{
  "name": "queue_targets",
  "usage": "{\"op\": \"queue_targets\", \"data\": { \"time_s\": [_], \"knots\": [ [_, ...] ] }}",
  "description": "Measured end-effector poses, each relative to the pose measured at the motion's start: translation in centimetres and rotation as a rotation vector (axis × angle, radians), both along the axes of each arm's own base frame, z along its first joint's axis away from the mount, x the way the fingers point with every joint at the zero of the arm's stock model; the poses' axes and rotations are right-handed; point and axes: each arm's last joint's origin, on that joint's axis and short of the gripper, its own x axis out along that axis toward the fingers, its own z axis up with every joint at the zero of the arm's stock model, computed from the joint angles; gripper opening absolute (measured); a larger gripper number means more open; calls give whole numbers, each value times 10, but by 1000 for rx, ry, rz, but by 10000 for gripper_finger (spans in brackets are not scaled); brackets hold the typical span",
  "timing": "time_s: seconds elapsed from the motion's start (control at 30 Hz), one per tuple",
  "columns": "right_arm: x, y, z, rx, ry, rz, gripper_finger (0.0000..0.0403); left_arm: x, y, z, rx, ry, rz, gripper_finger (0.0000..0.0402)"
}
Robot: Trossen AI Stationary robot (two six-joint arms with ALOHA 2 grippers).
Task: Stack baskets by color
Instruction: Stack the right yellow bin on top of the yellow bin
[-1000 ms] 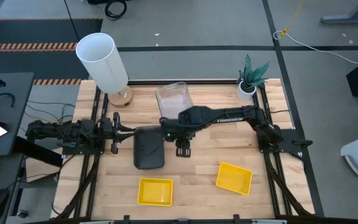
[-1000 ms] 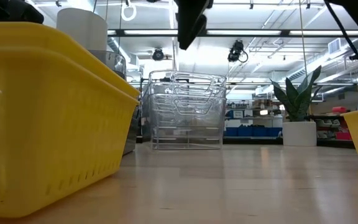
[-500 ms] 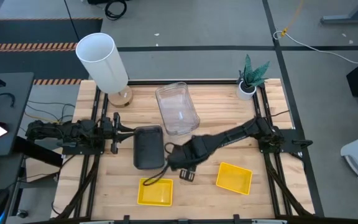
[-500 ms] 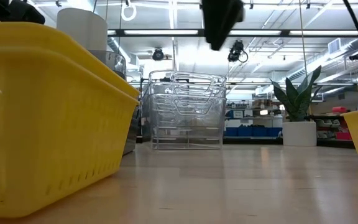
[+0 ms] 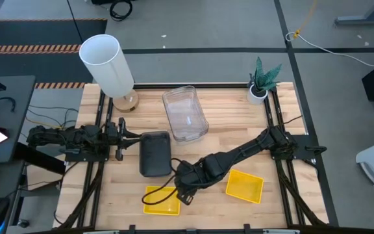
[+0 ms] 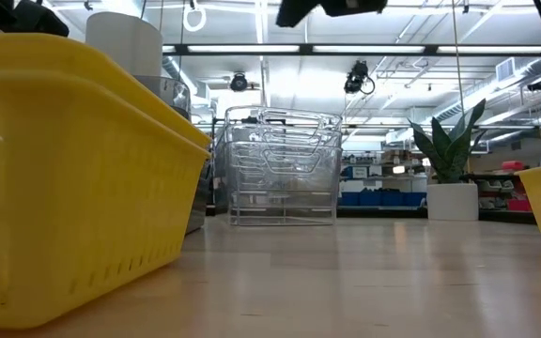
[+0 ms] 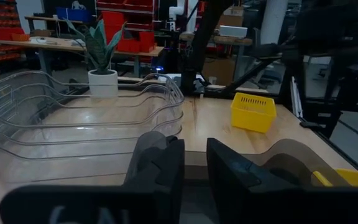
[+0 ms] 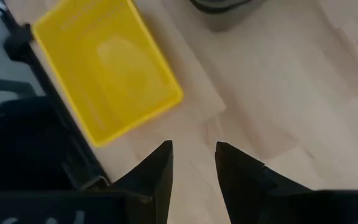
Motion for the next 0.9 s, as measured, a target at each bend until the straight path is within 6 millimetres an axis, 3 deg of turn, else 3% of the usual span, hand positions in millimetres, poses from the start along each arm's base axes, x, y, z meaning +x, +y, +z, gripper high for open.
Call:
{"op": "queue_targets", "data": {
  "time_s": [0.17,0.43,0.67,0.9],
  "knots": [
    [-2,3,0,34,13,-33,126,0,0,0,5,1,0,69],
    [-44,20,-6,-32,331,-116,126,0,-1,-1,-1,8,-40,75],
    [-63,37,-9,-58,421,-85,122,0,-1,-1,-1,8,-42,67],
    [-84,34,-24,-74,527,-105,95,1,-1,-1,0,16,-44,75]
  ]
}}
